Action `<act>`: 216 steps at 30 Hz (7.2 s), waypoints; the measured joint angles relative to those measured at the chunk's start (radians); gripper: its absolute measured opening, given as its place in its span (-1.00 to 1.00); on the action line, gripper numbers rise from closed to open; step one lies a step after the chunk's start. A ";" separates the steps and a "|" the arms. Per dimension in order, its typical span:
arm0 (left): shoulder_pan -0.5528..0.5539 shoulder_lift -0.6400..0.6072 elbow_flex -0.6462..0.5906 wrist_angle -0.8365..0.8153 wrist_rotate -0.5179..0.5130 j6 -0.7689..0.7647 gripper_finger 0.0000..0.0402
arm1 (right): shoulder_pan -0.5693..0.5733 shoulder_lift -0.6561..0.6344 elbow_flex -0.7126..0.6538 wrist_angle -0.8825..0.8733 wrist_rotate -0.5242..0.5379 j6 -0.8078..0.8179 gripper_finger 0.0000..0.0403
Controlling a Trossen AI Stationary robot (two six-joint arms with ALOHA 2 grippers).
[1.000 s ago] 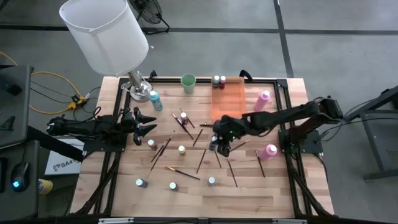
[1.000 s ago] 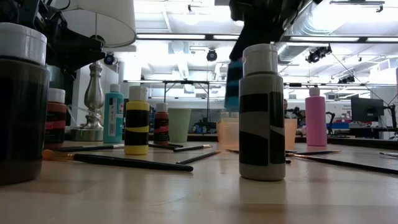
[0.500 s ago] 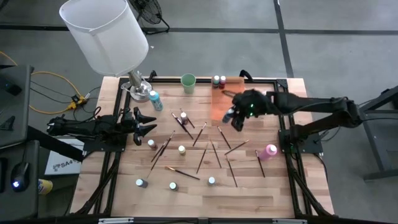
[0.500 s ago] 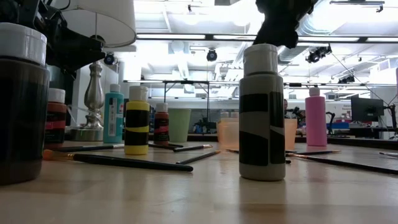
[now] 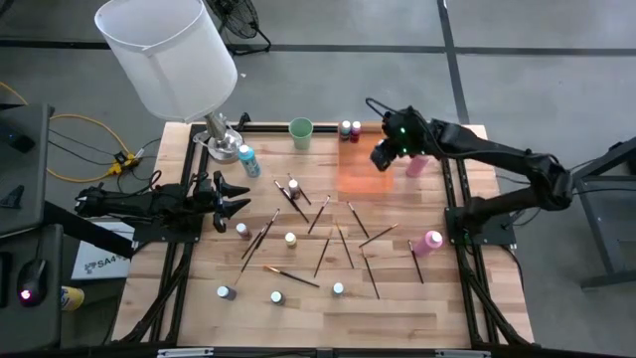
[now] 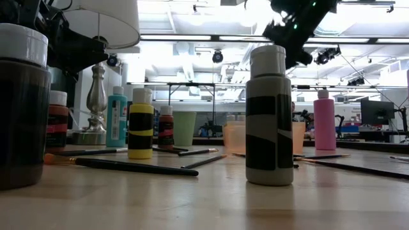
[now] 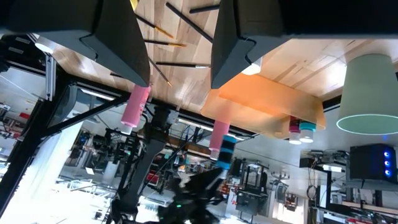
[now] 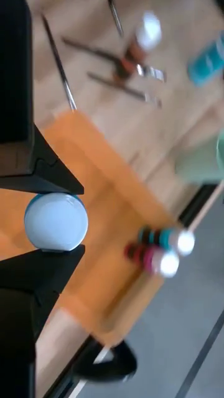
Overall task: Pick & Place Paint Supplies
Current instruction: Put the blue paint bottle into the orange bin, then put the large pink paint bottle into the orange bin
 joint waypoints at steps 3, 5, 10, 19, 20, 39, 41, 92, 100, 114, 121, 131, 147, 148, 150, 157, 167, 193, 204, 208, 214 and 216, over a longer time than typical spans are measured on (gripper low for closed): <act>0.000 0.000 0.000 0.000 0.000 0.000 -0.17 | -0.051 0.046 0.000 0.037 -0.004 0.008 -0.43; 0.000 0.000 0.000 0.000 0.000 0.000 -0.17 | -0.082 0.085 0.000 0.072 -0.006 0.009 -0.41; 0.000 0.000 0.000 0.000 0.000 0.000 -0.17 | -0.145 0.206 0.000 0.178 -0.002 0.011 -0.38; 0.000 0.000 0.000 0.000 0.000 0.000 -0.17 | -0.200 0.385 0.013 0.343 -0.022 -0.008 -0.36; 0.000 0.000 0.000 0.000 0.000 0.000 -0.17 | -0.203 0.400 0.025 0.344 -0.020 -0.008 -0.35; 0.000 0.000 0.000 0.000 0.001 0.000 -0.17 | -0.261 0.557 0.171 0.283 -0.040 -0.009 -0.36; 0.000 0.000 0.000 0.000 0.001 0.000 -0.17 | -0.259 0.562 0.171 0.298 -0.049 -0.024 -0.39; 0.000 0.000 0.000 0.000 0.000 0.000 -0.17 | -0.207 -0.007 0.104 -0.390 0.002 0.019 0.18; 0.000 0.000 0.000 0.000 0.000 0.000 -0.17 | -0.208 -0.153 -0.021 -0.419 0.044 0.088 0.18; 0.000 0.000 0.000 0.000 0.000 0.000 -0.17 | -0.242 -0.146 -0.127 -0.358 0.099 0.169 0.19; 0.000 0.000 0.000 0.000 0.000 0.000 -0.17 | -0.255 -0.107 -0.129 -0.342 0.095 0.204 0.17; 0.000 0.000 0.000 0.000 0.000 0.000 -0.17 | -0.255 -0.107 -0.129 -0.345 0.066 0.229 -0.20; 0.000 0.000 0.000 0.000 0.000 0.000 -0.17 | -0.255 -0.147 -0.119 -0.364 0.044 0.191 -0.43; 0.000 0.000 0.000 0.000 0.000 0.000 -0.17 | -0.255 -0.151 -0.107 -0.371 0.044 0.188 -0.43; 0.000 0.000 0.000 0.000 0.000 0.000 -0.17 | -0.254 -0.154 -0.072 -0.391 0.046 0.181 -0.43; 0.000 0.000 0.000 0.000 0.000 0.000 -0.17 | -0.254 -0.136 0.113 -0.443 0.029 0.134 -0.43; 0.000 0.000 0.000 0.000 0.000 0.000 -0.17 | -0.254 0.045 0.342 -0.435 -0.014 0.029 -0.43; 0.000 0.000 0.000 0.000 0.000 0.000 -0.17 | -0.299 0.450 0.387 -0.166 -0.006 0.030 -0.42; 0.000 0.000 0.000 0.000 0.000 0.000 -0.17 | -0.301 0.483 0.388 -0.140 0.000 0.034 -0.38; 0.000 0.000 0.000 0.000 0.000 0.000 -0.17 | -0.301 0.484 0.388 -0.141 0.001 0.030 -0.33; 0.000 0.000 0.000 0.000 0.000 0.000 -0.17 | -0.302 0.484 0.388 -0.144 0.003 0.046 -0.15; 0.000 0.000 0.000 0.000 0.000 0.000 -0.17 | -0.302 0.483 0.388 -0.145 0.003 0.052 -0.08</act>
